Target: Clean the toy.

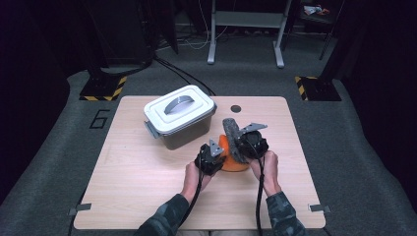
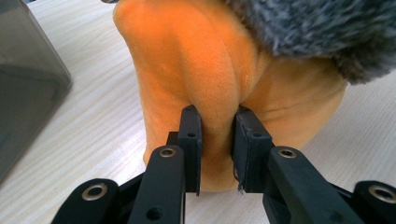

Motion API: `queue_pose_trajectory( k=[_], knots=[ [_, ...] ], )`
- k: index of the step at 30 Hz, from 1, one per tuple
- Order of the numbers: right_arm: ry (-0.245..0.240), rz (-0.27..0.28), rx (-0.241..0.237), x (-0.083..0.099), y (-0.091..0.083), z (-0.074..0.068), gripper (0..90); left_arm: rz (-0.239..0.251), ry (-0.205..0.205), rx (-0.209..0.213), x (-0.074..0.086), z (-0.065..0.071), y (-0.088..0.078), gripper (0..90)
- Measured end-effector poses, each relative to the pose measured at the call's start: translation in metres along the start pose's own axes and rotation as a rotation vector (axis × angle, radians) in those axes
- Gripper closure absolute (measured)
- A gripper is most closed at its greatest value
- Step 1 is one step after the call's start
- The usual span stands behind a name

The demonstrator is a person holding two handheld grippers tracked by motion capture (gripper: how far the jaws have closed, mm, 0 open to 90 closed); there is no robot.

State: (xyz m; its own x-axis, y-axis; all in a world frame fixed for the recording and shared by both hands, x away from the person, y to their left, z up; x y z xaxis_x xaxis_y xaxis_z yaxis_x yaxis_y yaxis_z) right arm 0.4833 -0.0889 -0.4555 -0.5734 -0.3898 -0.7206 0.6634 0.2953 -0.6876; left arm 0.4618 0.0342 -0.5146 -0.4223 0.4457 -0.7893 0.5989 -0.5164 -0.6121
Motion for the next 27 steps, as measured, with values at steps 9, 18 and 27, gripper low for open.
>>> queue_pose_trajectory(
  k=[9,18,27],
  knots=[
    [0.053,-0.022,0.025,0.013,-0.003,0.023,76.3,0.009,-0.026,0.007,0.000,-0.002,0.000,74.7],
    [0.141,-0.071,0.033,0.042,0.007,0.049,76.2,0.009,-0.028,0.007,0.000,-0.004,0.000,74.6],
    [0.209,-0.178,0.021,0.070,0.035,0.063,76.1,0.007,-0.042,0.004,0.001,-0.006,0.000,74.7]
  ],
)
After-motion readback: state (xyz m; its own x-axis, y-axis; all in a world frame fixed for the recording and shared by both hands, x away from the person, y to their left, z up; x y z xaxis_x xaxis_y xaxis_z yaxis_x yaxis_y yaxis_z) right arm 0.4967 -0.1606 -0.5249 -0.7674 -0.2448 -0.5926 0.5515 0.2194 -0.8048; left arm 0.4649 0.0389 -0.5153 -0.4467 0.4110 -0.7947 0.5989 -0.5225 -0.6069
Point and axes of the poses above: each handheld gripper's, and its own axes: y roughly forward along the jaws, x roughly out of its underside, z roughly to its right, the point moved 6 cm from there along y, roughly forward along the jaws, and after that the axes turned 1 degree about x, right-handed, at the moved point
